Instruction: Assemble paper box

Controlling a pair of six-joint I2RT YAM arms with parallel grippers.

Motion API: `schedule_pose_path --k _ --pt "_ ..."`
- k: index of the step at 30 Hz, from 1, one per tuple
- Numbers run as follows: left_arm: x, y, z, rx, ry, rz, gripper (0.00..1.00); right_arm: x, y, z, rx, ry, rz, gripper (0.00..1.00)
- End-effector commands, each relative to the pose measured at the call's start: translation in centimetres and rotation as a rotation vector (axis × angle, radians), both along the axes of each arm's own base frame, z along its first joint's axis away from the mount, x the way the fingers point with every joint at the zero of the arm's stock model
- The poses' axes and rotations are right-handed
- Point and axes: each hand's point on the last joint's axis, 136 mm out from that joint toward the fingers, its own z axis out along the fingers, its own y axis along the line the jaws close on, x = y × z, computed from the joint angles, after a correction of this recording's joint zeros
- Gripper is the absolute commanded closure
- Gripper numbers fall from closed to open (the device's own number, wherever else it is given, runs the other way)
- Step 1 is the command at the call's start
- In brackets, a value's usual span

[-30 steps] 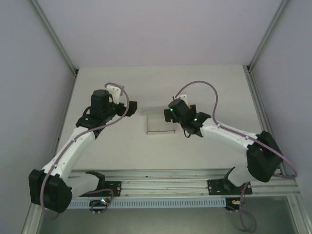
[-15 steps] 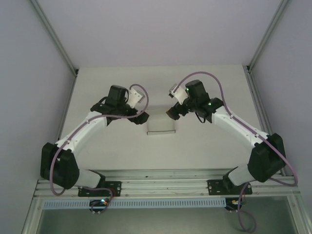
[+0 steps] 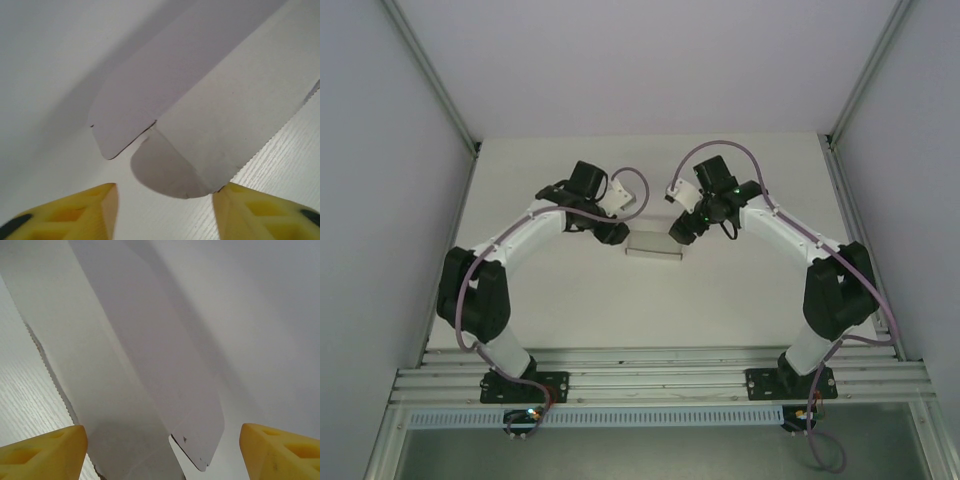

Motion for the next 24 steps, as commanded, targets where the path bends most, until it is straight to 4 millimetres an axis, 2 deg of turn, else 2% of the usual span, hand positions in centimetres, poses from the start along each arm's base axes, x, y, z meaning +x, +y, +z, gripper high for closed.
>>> schedule_pose_path --k 1,4,8,12,14,19,20,23,24 --pt "0.4 -0.2 1.9 0.011 -0.057 -0.011 0.42 -0.3 -0.3 0.2 0.003 0.01 0.001 0.18" --pt "0.3 0.1 3.2 0.007 -0.099 -0.025 0.39 -0.2 -0.7 1.7 0.006 -0.03 -0.004 0.16" --pt "-1.0 0.8 4.1 0.004 -0.124 -0.04 0.31 -2.5 -1.0 2.7 0.011 -0.04 0.064 0.09" --pt "-2.2 1.4 4.6 -0.025 -0.158 -0.048 0.23 -4.1 -1.6 4.0 0.041 -0.123 0.079 0.0" --pt "-2.4 1.6 4.7 -0.032 -0.186 -0.062 0.18 -5.1 -1.8 4.1 0.041 -0.15 0.106 0.0" --pt "-1.0 1.8 3.2 0.043 -0.169 -0.085 0.17 -4.2 -2.9 2.4 -0.045 -0.154 0.089 0.0" --pt "-0.7 1.7 2.8 0.06 -0.152 -0.094 0.16 -4.3 -3.3 1.4 -0.073 -0.118 0.084 0.0" --pt "1.1 1.8 1.4 0.122 -0.153 -0.088 0.14 -3.2 -3.6 0.2 -0.128 -0.117 0.078 0.0" --pt "1.7 1.8 1.0 0.139 -0.159 -0.09 0.14 -2.0 -3.7 0.2 -0.143 -0.156 0.068 0.0"
